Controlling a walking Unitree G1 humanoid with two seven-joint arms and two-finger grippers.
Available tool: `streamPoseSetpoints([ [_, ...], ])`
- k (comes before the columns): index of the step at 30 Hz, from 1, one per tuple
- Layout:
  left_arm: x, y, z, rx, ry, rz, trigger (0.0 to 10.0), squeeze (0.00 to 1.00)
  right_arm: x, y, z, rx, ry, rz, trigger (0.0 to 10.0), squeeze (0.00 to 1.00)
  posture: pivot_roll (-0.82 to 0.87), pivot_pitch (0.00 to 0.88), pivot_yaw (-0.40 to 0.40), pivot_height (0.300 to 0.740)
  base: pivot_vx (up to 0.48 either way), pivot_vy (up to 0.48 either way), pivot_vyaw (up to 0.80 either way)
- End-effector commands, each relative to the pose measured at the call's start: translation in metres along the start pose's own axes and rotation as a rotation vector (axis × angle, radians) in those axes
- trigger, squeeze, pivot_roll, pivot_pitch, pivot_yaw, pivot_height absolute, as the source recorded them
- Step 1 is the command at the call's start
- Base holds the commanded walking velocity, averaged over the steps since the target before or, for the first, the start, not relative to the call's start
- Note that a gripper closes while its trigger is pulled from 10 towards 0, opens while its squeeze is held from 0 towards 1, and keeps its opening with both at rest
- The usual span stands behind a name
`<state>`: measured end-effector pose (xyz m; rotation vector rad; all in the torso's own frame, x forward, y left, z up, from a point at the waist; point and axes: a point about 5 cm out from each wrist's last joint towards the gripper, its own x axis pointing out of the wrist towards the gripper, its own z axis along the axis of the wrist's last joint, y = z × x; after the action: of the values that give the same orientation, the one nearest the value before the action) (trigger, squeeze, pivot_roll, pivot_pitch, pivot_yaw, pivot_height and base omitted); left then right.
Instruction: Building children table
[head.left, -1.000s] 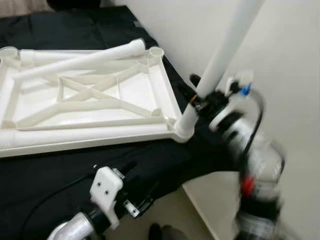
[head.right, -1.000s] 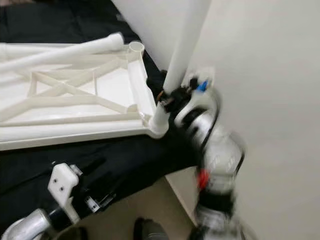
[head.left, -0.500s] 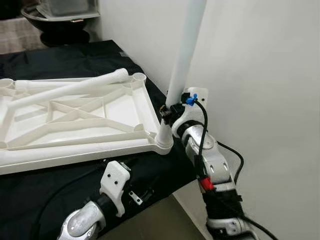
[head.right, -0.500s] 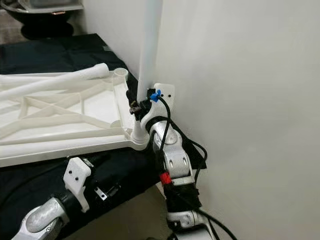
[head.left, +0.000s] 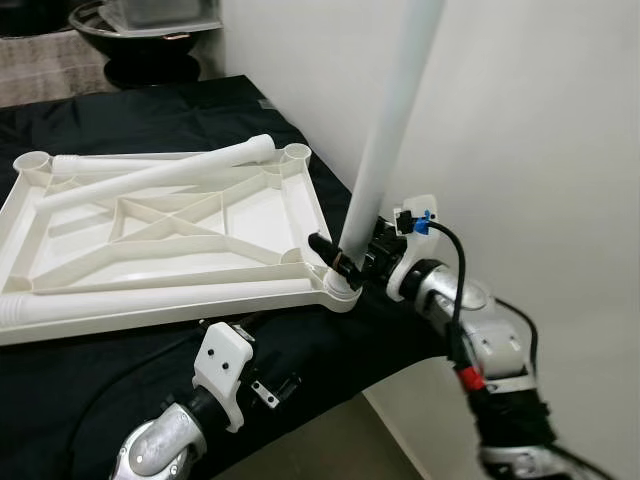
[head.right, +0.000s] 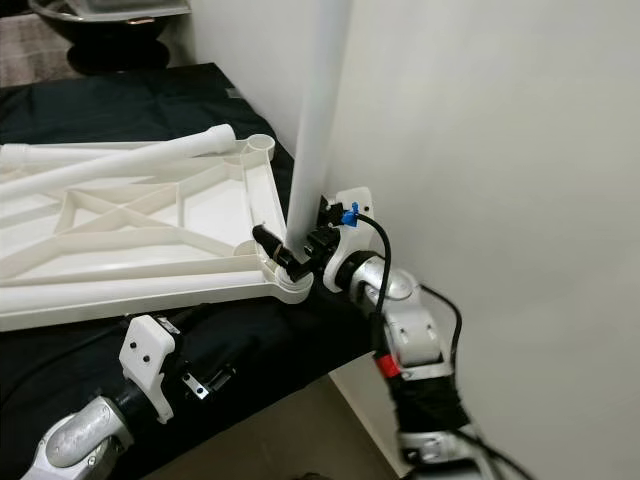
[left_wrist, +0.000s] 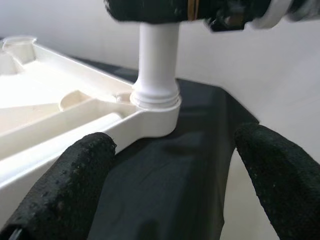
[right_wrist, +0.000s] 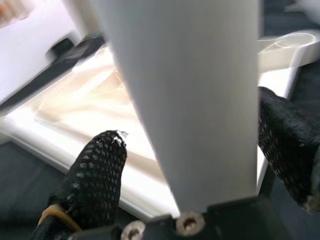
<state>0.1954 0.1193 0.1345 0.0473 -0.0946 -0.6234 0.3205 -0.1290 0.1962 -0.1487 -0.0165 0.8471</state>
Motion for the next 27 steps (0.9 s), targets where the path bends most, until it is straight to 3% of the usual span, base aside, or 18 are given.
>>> streamPoseSetpoints([
  [1, -0.004, -0.004, 0.001, -0.008, 0.004, -0.011, 10.0, 0.00, -0.007, -0.010, 0.004, -0.035, 0.002, 0.085, 10.0, 1.00, 0.06, 0.155, -0.095, 0.740, 0.000, 0.000, 0.00],
  [2, -0.006, -0.006, 0.003, -0.008, 0.003, -0.013, 10.0, 0.00, -0.012, -0.022, 0.009, -0.053, 0.014, 0.114, 10.0, 1.00, 0.07, 0.170, -0.094, 0.740, 0.000, 0.000, 0.00],
  [4, -0.006, -0.006, 0.003, -0.008, 0.003, -0.013, 10.0, 0.00, -0.012, -0.022, 0.009, -0.053, 0.014, 0.114, 10.0, 1.00, 0.07, 0.170, -0.094, 0.740, 0.000, 0.000, 0.00],
  [5, -0.010, -0.009, 0.007, -0.009, 0.004, -0.016, 10.0, 0.00, -0.018, -0.046, 0.024, -0.052, 0.006, 0.158, 10.0, 1.00, 0.08, 0.201, -0.096, 0.740, 0.000, 0.000, 0.00],
  [7, -0.010, -0.009, 0.007, -0.009, 0.004, -0.016, 10.0, 0.00, -0.018, -0.046, 0.024, -0.052, 0.006, 0.158, 10.0, 1.00, 0.08, 0.201, -0.096, 0.740, 0.000, 0.000, 0.00],
  [8, -0.015, -0.012, 0.010, -0.014, 0.008, -0.021, 10.0, 0.00, -0.021, -0.059, 0.039, -0.013, -0.033, 0.247, 10.0, 0.43, 0.11, 0.232, -0.105, 0.740, 0.000, 0.000, 0.00],
  [9, -0.017, -0.012, 0.011, -0.015, 0.010, -0.022, 10.0, 0.00, -0.022, -0.061, 0.044, 0.001, -0.049, 0.289, 10.0, 0.43, 0.11, 0.232, -0.105, 0.740, 0.000, 0.000, 0.00],
  [10, -0.018, -0.013, 0.012, -0.016, 0.010, -0.023, 10.0, 0.00, -0.023, -0.062, 0.049, 0.006, -0.060, 0.333, 10.0, 0.00, 0.12, 0.243, -0.107, 0.740, 0.000, 0.000, 0.00],
  [16, -0.024, -0.016, 0.018, -0.018, 0.011, -0.019, 10.0, 0.00, -0.018, -0.067, 0.068, -0.009, -0.107, 0.473, 10.0, 0.00, 0.14, 0.285, -0.109, 0.740, 0.000, 0.000, 0.00],
  [17, -0.027, -0.017, 0.021, -0.017, 0.014, -0.013, 10.0, 0.00, -0.015, -0.068, 0.077, -0.028, -0.117, 0.555, 10.0, 0.00, 0.15, 0.299, -0.108, 0.740, 0.000, 0.000, 0.00],
  [24, -0.033, -0.019, 0.026, -0.022, 0.022, -0.012, 10.0, 0.00, -0.008, -0.069, 0.097, -0.059, -0.161, 0.642, 10.0, 0.00, 0.17, 0.327, -0.104, 0.740, 0.000, 0.000, 0.00],
  [25, -0.034, -0.020, 0.027, -0.025, 0.024, -0.013, 10.0, 0.00, -0.007, -0.068, 0.103, -0.063, -0.179, 0.667, 6.9, 0.00, 0.18, 0.332, -0.103, 0.740, 0.000, 0.000, 0.00],
  [26, -0.034, -0.020, 0.027, -0.025, 0.024, -0.013, 10.0, 0.00, -0.007, -0.068, 0.103, -0.063, -0.179, 0.667, 6.9, 0.00, 0.18, 0.332, -0.103, 0.740, 0.000, 0.000, 0.00],
  [27, -0.035, -0.020, 0.029, -0.027, 0.026, -0.015, 10.0, 0.00, -0.006, -0.068, 0.110, -0.060, -0.206, 0.684, 0.0, 0.00, 0.18, 0.337, -0.101, 0.740, 0.000, 0.000, 0.00],
])
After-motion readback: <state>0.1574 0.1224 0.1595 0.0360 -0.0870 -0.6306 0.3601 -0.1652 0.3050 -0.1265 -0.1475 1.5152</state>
